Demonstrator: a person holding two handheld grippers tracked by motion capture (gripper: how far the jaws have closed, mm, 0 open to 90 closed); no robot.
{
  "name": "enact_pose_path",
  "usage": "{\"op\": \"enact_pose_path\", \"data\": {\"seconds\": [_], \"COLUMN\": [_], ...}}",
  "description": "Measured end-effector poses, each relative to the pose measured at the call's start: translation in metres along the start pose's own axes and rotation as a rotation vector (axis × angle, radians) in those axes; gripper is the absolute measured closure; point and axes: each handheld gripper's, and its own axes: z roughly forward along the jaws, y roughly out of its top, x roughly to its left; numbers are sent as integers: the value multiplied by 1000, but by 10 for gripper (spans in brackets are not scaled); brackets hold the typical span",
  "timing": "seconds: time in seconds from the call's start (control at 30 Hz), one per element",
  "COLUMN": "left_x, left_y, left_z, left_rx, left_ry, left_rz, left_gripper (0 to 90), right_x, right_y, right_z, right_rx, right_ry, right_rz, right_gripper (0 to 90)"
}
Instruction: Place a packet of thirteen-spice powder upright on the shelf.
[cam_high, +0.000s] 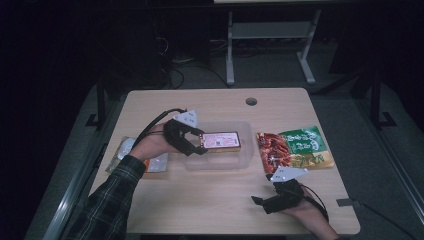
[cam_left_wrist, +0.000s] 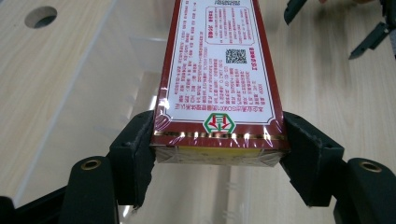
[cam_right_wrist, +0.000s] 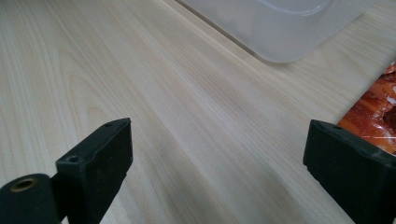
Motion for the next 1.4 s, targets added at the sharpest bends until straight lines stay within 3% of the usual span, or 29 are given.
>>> {"op": "enact_pose_path", "data": {"seconds": [0.33, 0.77, 1.1, 1.4], "left_x": [15, 23, 27, 29], "left_y": [20, 25, 26, 29], "left_z": [18, 40, 44, 39], "left_rx": [59, 80, 28, -46], "left_ry": [-18, -14, -40, -42], "left_rz": [5, 15, -10, 19], "left_gripper": [322, 321, 319, 318], "right_x": [-1, 0, -1, -1], "right_y": [0, 0, 0, 0], "right_z": [0, -2, -2, -2], "right_rx": [-7, -12, -11, -9], "right_ry": [3, 5, 5, 6], "right_rz": [-1, 11, 7, 8], "right_gripper": [77, 78, 78, 78]}}
